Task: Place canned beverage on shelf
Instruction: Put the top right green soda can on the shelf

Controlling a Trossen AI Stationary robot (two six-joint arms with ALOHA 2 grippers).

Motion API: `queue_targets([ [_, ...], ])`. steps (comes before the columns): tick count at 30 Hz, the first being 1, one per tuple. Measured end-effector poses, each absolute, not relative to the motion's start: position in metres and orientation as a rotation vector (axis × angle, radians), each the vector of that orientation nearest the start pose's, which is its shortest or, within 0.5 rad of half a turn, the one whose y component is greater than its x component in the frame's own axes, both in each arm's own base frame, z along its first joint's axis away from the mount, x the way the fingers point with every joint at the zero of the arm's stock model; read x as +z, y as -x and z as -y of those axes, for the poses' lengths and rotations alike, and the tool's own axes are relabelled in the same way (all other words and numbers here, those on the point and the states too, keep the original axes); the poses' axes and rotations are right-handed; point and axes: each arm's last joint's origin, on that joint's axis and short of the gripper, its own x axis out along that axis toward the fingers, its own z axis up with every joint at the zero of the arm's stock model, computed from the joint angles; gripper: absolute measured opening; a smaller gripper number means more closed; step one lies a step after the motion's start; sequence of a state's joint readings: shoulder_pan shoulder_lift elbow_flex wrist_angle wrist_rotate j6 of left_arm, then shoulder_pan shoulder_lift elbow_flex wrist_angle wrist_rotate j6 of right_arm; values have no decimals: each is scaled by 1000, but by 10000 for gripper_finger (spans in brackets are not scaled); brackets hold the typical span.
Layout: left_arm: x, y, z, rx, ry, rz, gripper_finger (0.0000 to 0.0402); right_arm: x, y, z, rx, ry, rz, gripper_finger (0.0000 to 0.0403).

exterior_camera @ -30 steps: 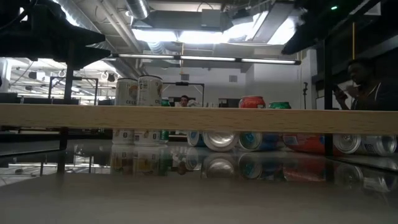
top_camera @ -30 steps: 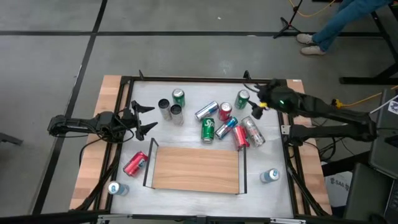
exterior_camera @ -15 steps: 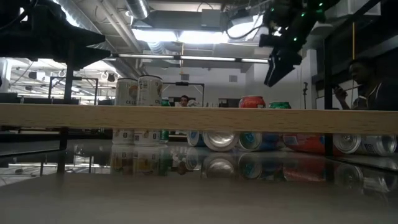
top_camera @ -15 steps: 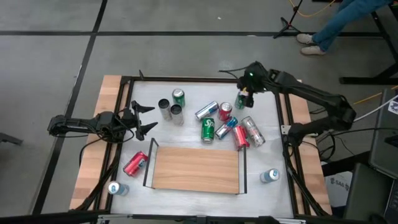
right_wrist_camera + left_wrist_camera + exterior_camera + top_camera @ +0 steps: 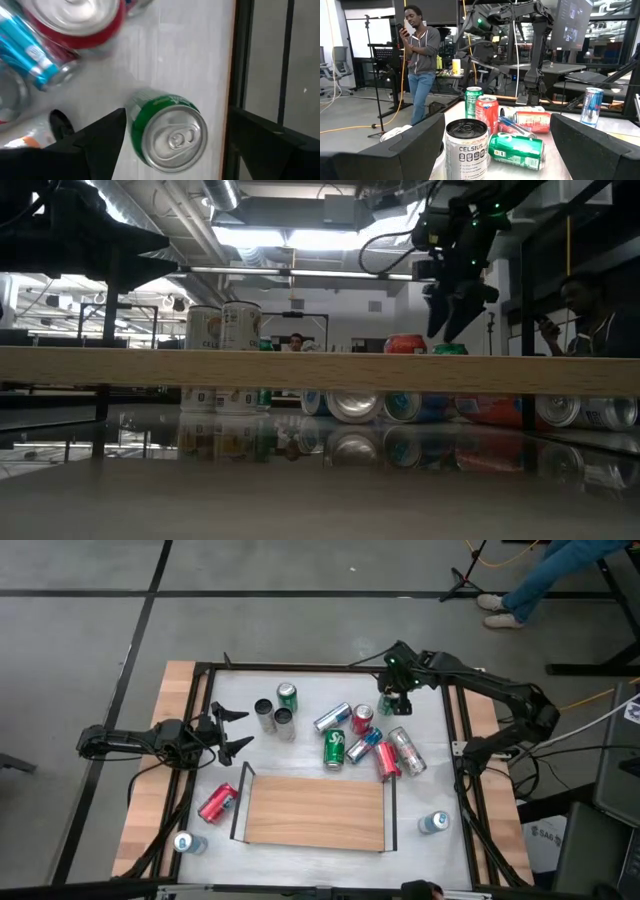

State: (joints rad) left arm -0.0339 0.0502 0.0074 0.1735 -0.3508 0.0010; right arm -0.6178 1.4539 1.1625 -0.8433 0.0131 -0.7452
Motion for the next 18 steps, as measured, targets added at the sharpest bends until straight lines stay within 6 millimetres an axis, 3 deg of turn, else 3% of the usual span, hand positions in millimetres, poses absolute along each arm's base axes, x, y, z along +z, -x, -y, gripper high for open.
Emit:
queue_targets([
  [18,179,-98,-7,316,25,128,354,231,-241,174,-89,269,-1383,338],
])
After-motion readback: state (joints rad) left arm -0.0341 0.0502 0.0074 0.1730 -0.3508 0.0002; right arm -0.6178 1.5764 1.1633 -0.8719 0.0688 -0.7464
